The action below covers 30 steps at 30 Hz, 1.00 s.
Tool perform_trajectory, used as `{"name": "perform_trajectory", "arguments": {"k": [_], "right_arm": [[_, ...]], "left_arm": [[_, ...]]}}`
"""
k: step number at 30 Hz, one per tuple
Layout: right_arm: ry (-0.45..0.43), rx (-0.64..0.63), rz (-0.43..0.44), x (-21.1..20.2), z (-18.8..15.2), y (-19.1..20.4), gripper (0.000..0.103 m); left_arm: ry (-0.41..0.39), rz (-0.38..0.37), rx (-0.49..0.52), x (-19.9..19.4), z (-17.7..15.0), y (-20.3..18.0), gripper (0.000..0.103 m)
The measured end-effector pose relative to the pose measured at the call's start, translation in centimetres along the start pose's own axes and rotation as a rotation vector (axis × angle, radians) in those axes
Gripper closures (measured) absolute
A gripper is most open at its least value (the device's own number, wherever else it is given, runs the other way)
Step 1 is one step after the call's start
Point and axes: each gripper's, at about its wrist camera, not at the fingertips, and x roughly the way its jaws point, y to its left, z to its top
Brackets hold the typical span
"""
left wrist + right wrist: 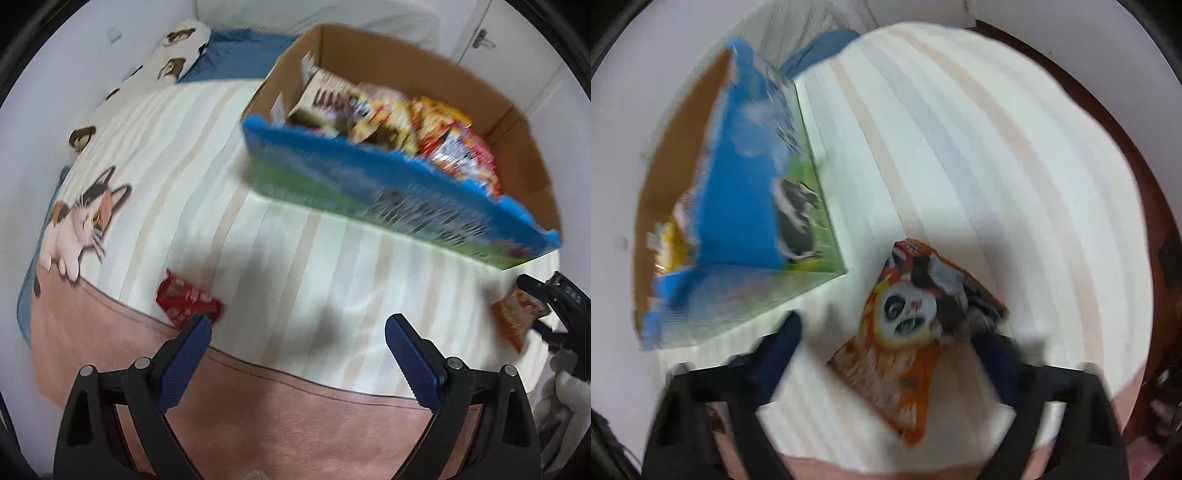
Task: Organize snacks
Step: 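Grasp the red triangle candy with the left tool while the right tool grasps the orange panda pack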
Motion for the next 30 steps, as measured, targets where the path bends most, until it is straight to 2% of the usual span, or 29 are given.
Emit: {"name": "perform_trajectory", "arguments": {"k": [1,4,8,11,14,17,20,22,27,29,30], "right_arm": [[-0.005,-0.024,-0.018,0.5,-0.1,0.1,0.044],[-0.046,-0.103,-0.034,0.9,-1.0,0.6,0.049],[-0.027,-0.208,-0.028,0.9,-4.0,2.4,0.049],[0.030,-0.339,-0.031,1.5,-8.4,5.4,0.049],[0.085,-0.421,-0.040,2.5,-12.9,8.0,0.049],[0.134,-0.402,-0.028,3.2,-17.2,9.9,0.049],[0.131,-0.353,-0.040,3.5,-18.9,10.5,0.048],[0.130,-0.319,-0.052,3.7,-19.1,10.6,0.046],[0.162,-0.275,-0.043,5.4,-19.1,11.5,0.027],[0.167,-0.279,-0.055,6.0,-19.3,12.0,0.018],[0.170,-0.284,-0.065,6.5,-19.3,12.8,0.016]], "left_arm": [[0.008,0.006,-0.002,0.3,-0.1,0.2,0.007],[0.031,0.024,-0.029,1.0,-0.7,1.7,0.007],[0.051,0.016,-0.081,1.1,-1.3,5.2,0.007],[0.071,0.009,-0.117,1.3,-1.3,8.2,0.007],[0.107,-0.036,-0.158,1.7,-1.0,11.7,0.007],[0.130,-0.090,-0.163,2.3,-0.1,13.9,0.007],[0.145,-0.120,-0.141,3.5,1.3,14.8,0.007],[0.167,-0.153,-0.108,4.5,2.0,14.6,0.007],[0.226,-0.194,0.014,7.6,2.9,12.7,0.007],[0.237,-0.186,0.036,8.7,2.9,12.2,0.012],[0.228,-0.173,0.041,8.9,2.9,12.1,0.019]]}}
